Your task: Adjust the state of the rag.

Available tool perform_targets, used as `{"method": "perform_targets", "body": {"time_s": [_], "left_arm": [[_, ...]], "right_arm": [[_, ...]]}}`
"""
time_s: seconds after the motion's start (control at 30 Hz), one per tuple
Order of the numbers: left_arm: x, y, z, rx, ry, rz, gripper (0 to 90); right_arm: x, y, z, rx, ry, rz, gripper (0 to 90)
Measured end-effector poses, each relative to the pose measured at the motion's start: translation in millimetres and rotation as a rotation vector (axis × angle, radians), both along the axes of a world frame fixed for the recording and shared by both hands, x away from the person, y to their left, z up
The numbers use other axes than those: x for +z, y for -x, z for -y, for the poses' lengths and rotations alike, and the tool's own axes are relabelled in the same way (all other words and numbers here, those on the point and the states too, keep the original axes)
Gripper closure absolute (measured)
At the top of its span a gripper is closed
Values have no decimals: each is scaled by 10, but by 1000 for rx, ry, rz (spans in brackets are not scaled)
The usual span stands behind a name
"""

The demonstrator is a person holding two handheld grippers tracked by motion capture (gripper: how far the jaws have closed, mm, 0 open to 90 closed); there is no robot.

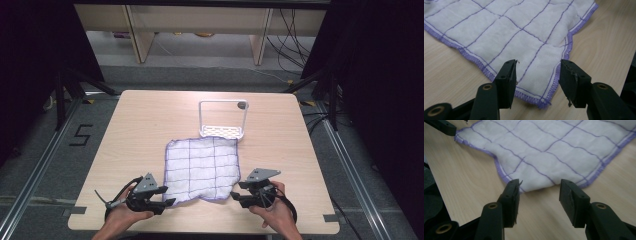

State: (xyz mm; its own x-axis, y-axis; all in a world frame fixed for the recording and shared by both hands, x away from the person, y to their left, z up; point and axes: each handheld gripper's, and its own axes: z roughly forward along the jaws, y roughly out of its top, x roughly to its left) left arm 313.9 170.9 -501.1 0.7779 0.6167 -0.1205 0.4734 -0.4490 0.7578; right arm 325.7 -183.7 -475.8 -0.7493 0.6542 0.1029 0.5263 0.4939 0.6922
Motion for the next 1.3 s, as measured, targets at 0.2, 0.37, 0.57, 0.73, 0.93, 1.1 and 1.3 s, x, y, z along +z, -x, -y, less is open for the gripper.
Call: {"method": "perform_targets", "body": {"time_s": [0.2,0.37,0.57,0.73,0.93,1.1,1.3], "left_arm": [[-54,-63,70,-44,-86,8,532],[-118,-141,82,-91,-107,30,679],[-94,-108,104,-104,-77,49,846],[42,46,133,-135,-15,52,856],[130,179,194,-199,20,41,851],[83,42,243,-166,-8,42,852],[9,-60,163,-135,-11,26,850]], "right_arm": [[-141,-54,-253,14,67,2,513],[-248,-177,-319,20,130,32,748],[-68,-177,-248,81,135,44,836],[311,-45,-151,134,99,63,832],[541,182,-18,148,100,29,827],[430,-147,-204,160,134,-72,821],[437,-785,-688,216,221,-104,739]]}}
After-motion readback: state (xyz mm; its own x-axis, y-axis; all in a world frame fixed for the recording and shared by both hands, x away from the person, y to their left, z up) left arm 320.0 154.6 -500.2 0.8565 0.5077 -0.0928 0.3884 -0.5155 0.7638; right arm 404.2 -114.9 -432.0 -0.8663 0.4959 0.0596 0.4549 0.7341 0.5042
